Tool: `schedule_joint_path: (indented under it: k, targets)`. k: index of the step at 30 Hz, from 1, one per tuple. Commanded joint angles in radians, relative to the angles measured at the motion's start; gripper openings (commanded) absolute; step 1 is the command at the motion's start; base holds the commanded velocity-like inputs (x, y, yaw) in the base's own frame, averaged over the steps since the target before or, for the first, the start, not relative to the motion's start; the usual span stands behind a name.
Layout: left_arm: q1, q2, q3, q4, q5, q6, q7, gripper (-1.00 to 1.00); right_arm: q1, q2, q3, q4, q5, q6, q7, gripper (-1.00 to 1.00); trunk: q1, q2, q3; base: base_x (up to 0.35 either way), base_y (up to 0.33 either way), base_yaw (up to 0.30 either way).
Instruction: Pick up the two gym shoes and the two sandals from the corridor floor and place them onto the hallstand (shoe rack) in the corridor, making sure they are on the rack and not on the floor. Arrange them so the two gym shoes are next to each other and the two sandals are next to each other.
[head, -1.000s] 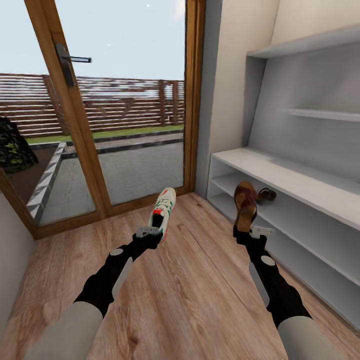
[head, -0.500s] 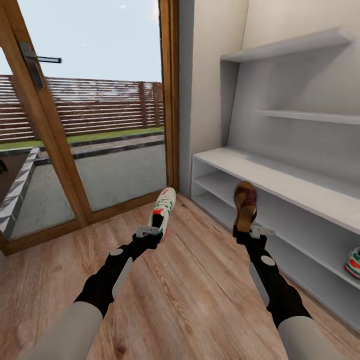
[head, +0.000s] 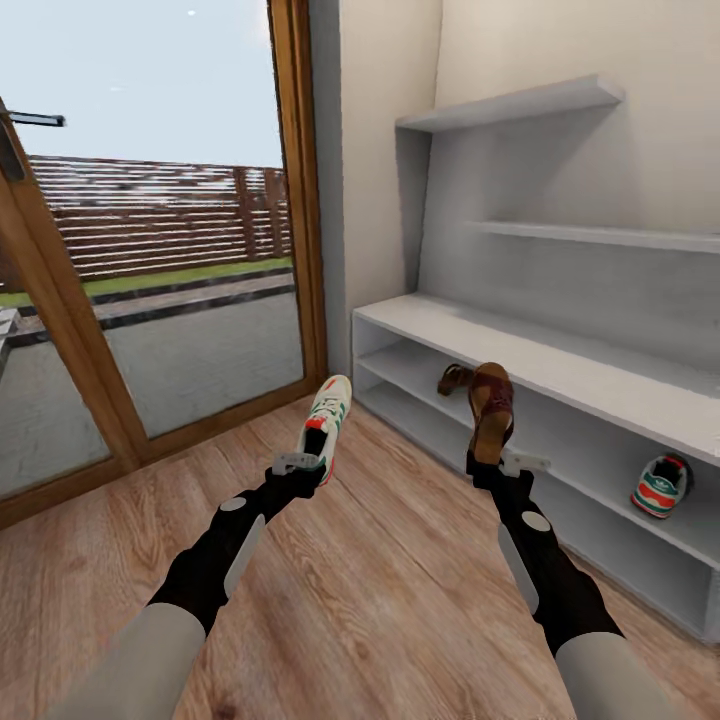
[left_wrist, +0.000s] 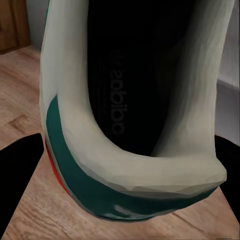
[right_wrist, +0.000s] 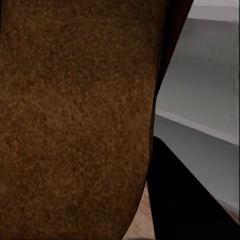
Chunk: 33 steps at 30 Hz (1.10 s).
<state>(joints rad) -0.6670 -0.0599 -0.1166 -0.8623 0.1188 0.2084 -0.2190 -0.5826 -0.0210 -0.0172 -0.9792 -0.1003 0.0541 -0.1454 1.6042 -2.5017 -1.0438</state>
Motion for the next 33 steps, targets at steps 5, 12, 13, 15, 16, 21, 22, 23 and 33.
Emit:
schedule_joint_path:
  k: [5,12,13,15,16,21,22,23,33]
  targets:
    - [0.000,0.000,0.000,-0.001,0.010,0.008,0.000,-1.00,0.000,0.000,0.002,-0.002,-0.013,0.004,-0.005,-1.00,0.000,0.000,0.002,-0.007,0.013,-0.241]
    - [0.000,0.000,0.000,-0.001,0.010,0.008,0.000,-1.00,0.000,0.000,0.002,-0.001,-0.014,0.004,-0.005,-1.00,0.000,0.000,0.006,0.000,0.001,-0.241]
    - [0.000,0.000,0.000,-0.001,0.010,0.008,0.000,-1.00,0.000,0.000,0.002,-0.001,-0.014,0.004,-0.005,-1.00,0.000,0.000,0.007,0.000,0.000,-0.241]
    - [0.000,0.000,0.000,0.000,0.010,0.008,0.000,-1.00,0.000,0.000,0.002,-0.001,-0.015,0.004,-0.005,-1.00,0.000,0.000,0.008,0.000,0.000,-0.241]
    - [0.000,0.000,0.000,0.000,0.010,0.008,0.000,-1.00,0.000,0.000,0.002,-0.001,-0.015,0.004,-0.004,-1.00,0.000,0.000,0.009,0.000,0.000,-0.242]
    - [0.000,0.000,0.000,0.000,0.010,0.008,0.000,-1.00,0.000,0.000,0.002,-0.001,-0.015,0.004,-0.005,-1.00,0.000,0.000,0.011,0.000,0.000,-0.242]
    - [0.000,0.000,0.000,0.000,0.010,0.008,0.000,-1.00,0.000,0.000,0.002,-0.001,-0.015,0.004,-0.004,-1.00,0.000,0.000,0.012,0.000,0.000,-0.243]
    - [0.000,0.000,0.000,0.000,0.010,0.008,0.000,-1.00,0.000,0.000,0.002,-0.001,-0.015,0.004,-0.004,-1.00,0.000,0.000,0.013,-0.019,0.018,-0.243]
    - [0.000,0.000,0.000,0.000,0.010,0.008,0.000,-1.00,0.000,0.000,0.002,-0.001,-0.015,0.004,-0.005,-1.00,0.000,0.000,0.018,-0.066,0.081,-0.243]
